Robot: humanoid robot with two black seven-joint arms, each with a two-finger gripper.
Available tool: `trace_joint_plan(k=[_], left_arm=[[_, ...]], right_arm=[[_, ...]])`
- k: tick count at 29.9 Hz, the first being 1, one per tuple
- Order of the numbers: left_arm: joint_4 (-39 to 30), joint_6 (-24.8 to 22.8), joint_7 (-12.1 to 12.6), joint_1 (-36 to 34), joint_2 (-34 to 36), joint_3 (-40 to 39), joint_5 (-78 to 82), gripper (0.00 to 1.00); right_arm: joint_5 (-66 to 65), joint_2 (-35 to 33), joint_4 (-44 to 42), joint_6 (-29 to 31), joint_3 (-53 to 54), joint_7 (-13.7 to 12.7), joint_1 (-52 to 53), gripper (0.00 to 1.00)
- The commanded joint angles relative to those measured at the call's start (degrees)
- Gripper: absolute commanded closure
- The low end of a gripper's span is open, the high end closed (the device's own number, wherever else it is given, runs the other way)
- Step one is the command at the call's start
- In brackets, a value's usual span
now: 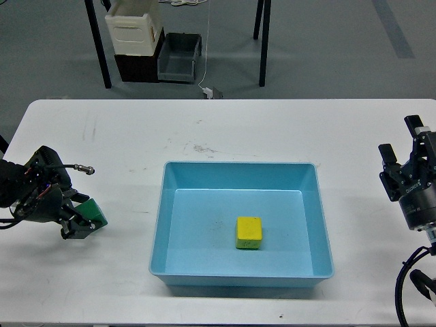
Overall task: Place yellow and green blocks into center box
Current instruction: 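Lower the left gripper onto the green cube and close it, then lift the green cube with the left gripper toward the tray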
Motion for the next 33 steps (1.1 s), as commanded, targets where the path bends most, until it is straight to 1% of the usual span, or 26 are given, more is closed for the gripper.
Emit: trace_joint_plan(k=[1, 3, 5, 8, 10, 12, 14, 17, 20, 23, 24, 27, 30, 33], left_arm=[[1.4, 0.0, 0.0, 0.0, 0.0, 0.1, 0.0, 0.49], [1.5, 0.0, 0.0, 0.1, 0.0, 0.1, 0.0, 0.55], [1.8, 0.0, 0.0, 0.2, 0.1, 0.1, 0.0, 0.62], [1.7, 0.6, 0.0, 0.0, 0.5, 0.0, 0.0, 0.67], [1.7, 2.1, 0.0, -0.8, 0.9, -0.3, 0.0, 0.70], [1.8, 4.2, 0.0, -1.4, 1.0, -0.8, 0.0, 0.70], [1.8, 5.4, 0.0, -3.5, 1.0, -0.7, -3.2, 0.70], [1.8, 5.5, 0.0, -7.9, 1.2, -0.4, -7.6, 0.70], [1.8, 5.2, 0.0, -13.3, 2.2, -0.4, -8.4, 0.70], [1.2, 5.0, 0.0, -18.0, 1.8, -0.5, -9.1, 0.70], [1.1, 5.0, 0.0, -19.3, 1.1, -0.4, -9.5, 0.70], [1.1, 4.8, 0.0, -22.3, -3.9, -0.3, -9.9, 0.68], [0.5, 4.4, 0.0, -23.7, -7.6, -0.4, -9.9, 0.68], [-1.9, 3.9, 0.0, -24.7, -10.6, -0.3, -10.0, 0.68]], right_arm=[[0.0, 0.0, 0.0, 0.0, 0.0, 0.0, -0.1, 0.02], [0.0, 0.0, 0.0, 0.0, 0.0, 0.0, -0.2, 0.02], [0.0, 0.0, 0.0, 0.0, 0.0, 0.0, -0.2, 0.02], [0.1, 0.0, 0.1, 0.0, -0.1, 0.0, -0.2, 0.02], [0.0, 0.0, 0.0, 0.0, -0.2, 0.0, -0.2, 0.02], [0.0, 0.0, 0.1, 0.0, -0.2, 0.0, -0.2, 0.02], [0.0, 0.0, 0.0, 0.0, -0.2, 0.0, -0.2, 0.02], [0.0, 0.0, 0.0, 0.0, -0.1, 0.0, -0.4, 0.02], [0.0, 0.0, 0.0, 0.0, 0.0, 0.0, -1.0, 0.02], [0.0, 0.0, 0.1, 0.0, -0.1, 0.0, -1.2, 0.02], [0.0, 0.0, 0.2, 0.0, -0.1, 0.0, -1.2, 0.02], [0.1, 0.0, 0.2, 0.0, 0.2, 0.0, -1.3, 0.02], [0.1, 0.0, 0.2, -0.1, 0.1, 0.0, -1.3, 0.02], [0.0, 0.0, 0.2, -0.1, 0.3, 0.0, -1.8, 0.02]])
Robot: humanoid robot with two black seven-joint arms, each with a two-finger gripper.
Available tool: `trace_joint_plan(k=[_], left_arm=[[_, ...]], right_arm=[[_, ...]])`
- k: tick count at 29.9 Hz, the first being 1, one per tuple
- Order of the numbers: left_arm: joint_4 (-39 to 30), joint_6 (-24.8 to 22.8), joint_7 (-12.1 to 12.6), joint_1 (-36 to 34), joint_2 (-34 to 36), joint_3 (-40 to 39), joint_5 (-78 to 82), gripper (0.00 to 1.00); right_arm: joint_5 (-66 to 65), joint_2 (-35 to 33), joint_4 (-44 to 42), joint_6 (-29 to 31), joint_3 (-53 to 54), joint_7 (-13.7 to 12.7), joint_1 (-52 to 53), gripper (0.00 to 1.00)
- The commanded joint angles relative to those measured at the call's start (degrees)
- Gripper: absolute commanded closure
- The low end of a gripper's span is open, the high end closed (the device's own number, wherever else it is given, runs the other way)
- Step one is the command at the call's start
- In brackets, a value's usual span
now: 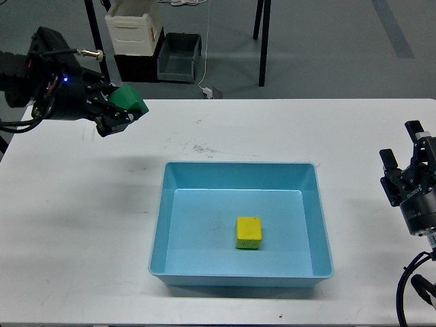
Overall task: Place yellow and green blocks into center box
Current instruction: 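Lift the green cube with the left gripper toward the tray, then lower the green cube into the tray beside the yellow cube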
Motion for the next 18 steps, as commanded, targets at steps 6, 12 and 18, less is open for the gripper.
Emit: trace_joint_plan(k=[6, 12, 18], left_arm=[[-6.7, -6.0, 0.0, -2.0, -8.6, 0.1, -0.1, 0.68], [-10.3, -9.1, 0.0, -2.1, -11.8, 1.7, 0.0, 0.68], [-10.6, -10.9, 0.0, -2.1, -16.5, 7.2, 0.6, 0.65]], right_arm=[[0.0, 0.0, -0.1, 0.0, 0.5, 0.0, -0.7, 0.02], [0.0, 0.0, -0.1, 0.0, 0.5, 0.0, -0.8, 0.02], [0.0, 0.0, -0.2, 0.0, 0.5, 0.0, -0.7, 0.02]])
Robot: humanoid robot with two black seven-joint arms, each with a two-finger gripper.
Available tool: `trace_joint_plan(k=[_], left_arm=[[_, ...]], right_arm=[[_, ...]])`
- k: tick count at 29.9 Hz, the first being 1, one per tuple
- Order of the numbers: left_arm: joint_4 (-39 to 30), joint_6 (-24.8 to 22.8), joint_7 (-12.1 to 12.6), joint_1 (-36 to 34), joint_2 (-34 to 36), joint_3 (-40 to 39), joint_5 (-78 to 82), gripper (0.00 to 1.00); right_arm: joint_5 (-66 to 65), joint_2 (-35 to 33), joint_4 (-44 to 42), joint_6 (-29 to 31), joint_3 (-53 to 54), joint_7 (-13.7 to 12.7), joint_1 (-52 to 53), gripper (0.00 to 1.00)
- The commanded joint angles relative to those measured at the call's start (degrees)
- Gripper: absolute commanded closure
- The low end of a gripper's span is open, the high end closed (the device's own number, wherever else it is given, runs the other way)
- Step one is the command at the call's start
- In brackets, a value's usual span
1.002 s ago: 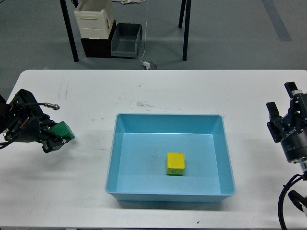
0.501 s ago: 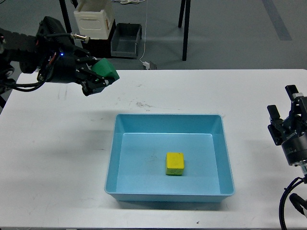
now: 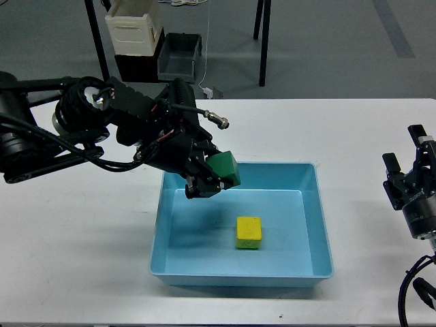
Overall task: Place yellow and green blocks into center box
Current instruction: 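Lower the green cube into the tray beside the yellow cube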
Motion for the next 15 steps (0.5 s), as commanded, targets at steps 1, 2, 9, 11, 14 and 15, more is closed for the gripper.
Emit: trace_joint_plan(k=[1, 2, 9, 11, 14, 15], left_arm=[[-0.1, -0.4, 0.0, 0.2, -3.4, 3.6, 0.7, 0.65], [0.0, -0.4, 0.0, 0.2, -4.1, 4.3, 0.8, 0.64], [3.4, -0.5, 0.0, 1.9, -8.2, 5.3, 2.0, 0.54], [4.9, -0.5, 0.0, 3.3, -8.8, 5.5, 2.8, 0.44], [7.7, -0.3, 0.0, 5.2, -8.9, 5.8, 3.6, 0.34], [7.9, -0.2, 0.0, 5.4, -8.9, 5.8, 3.6, 0.32]], right_arm=[[0.0, 0.0, 0.0, 0.0, 0.0, 0.0, 0.1, 0.02], [0.0, 0.0, 0.0, 0.0, 0.0, 0.0, 0.1, 0.02], [0.1, 0.0, 0.1, 0.0, 0.0, 0.0, 0.1, 0.02], [0.1, 0.0, 0.1, 0.0, 0.0, 0.0, 0.1, 0.02], [0.0, 0.0, 0.1, 0.0, 0.0, 0.0, 0.1, 0.02], [0.1, 0.0, 0.1, 0.0, 0.0, 0.0, 0.1, 0.02]])
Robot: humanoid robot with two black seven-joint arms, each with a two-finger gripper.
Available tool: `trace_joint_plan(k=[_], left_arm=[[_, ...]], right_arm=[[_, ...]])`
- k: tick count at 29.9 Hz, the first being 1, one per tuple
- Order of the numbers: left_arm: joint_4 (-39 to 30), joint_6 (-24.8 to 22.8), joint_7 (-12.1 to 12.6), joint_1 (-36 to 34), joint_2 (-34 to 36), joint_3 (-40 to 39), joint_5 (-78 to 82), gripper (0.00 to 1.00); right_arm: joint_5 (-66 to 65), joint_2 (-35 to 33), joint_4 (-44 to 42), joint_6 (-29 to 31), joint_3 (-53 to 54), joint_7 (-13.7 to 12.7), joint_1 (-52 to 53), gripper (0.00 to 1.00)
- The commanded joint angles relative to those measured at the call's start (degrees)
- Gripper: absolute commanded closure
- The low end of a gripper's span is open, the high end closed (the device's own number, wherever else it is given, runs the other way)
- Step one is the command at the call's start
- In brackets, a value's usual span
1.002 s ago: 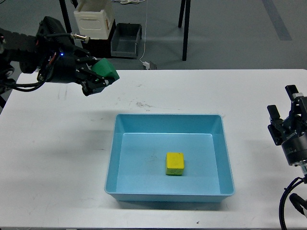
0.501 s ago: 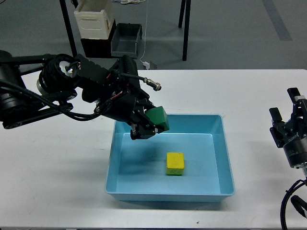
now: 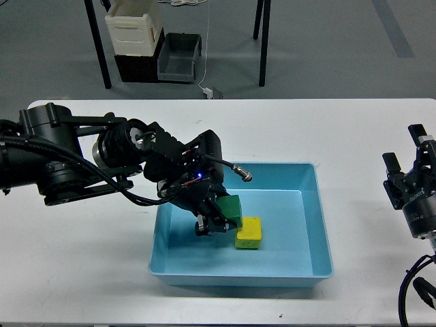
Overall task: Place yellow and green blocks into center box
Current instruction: 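Lower the green cube into the tray beside the yellow cube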
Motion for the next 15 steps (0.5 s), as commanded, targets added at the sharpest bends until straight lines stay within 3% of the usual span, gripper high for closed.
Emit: trace_joint_plan(k=[1, 7, 12, 15], left_arm=[[1.9, 0.1, 0.0, 1.5, -0.2, 0.2, 0.5, 0.29], [2.1, 0.0, 0.0, 1.9, -0.1, -0.1, -0.3, 0.01], [1.6, -0.5, 0.0, 1.4, 0.3, -2.2, -5.2, 0.00], [1.3, -1.3, 0.0, 1.8, 1.0, -7.3, -17.4, 0.00]], right_arm=[[-0.1, 0.0, 0.0, 0.0, 0.0, 0.0, 0.0, 0.02], [-0.1, 0.0, 0.1, 0.0, -0.3, 0.0, 0.0, 0.02], [0.0, 0.0, 1.3, 0.1, -0.4, 0.0, 0.2, 0.00], [0.0, 0.0, 1.5, 0.2, -0.8, 0.0, 0.7, 0.00]])
